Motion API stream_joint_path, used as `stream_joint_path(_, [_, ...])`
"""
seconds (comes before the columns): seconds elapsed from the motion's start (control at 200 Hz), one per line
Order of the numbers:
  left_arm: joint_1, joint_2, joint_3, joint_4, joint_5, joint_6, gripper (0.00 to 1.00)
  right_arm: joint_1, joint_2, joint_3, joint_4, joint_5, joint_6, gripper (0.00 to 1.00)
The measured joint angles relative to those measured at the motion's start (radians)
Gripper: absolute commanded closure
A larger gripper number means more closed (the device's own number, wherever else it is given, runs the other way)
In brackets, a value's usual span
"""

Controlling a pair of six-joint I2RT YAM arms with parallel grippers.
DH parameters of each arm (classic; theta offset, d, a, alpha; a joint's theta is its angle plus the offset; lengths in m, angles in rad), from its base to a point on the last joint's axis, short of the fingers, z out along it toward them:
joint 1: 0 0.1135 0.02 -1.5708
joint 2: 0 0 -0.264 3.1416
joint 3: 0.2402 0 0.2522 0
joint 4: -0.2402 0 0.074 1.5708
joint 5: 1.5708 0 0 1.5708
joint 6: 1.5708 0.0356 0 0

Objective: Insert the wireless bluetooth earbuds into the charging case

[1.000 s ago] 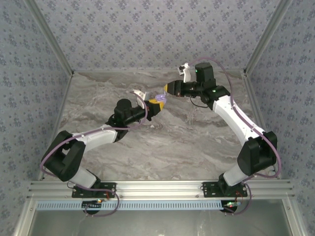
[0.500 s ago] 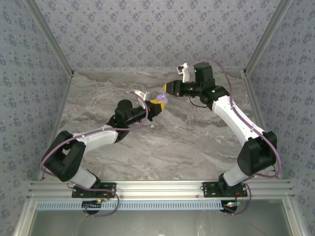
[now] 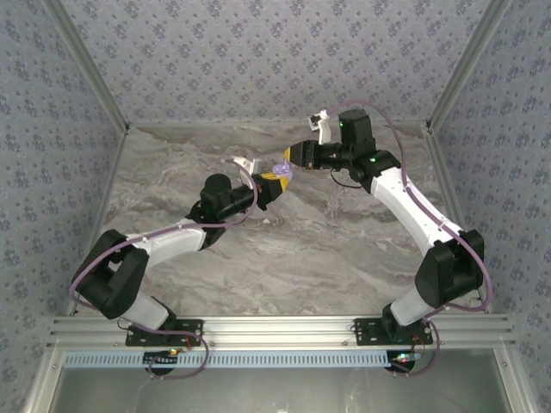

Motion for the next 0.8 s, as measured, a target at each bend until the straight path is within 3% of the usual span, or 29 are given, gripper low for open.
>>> stream_joint_path(0.8, [-0.008,-0.019,0.028,-0.010,-0.014,0.000,0.87,0.013,0.000,0.002,0.000,-0.006,-0.009,0.83])
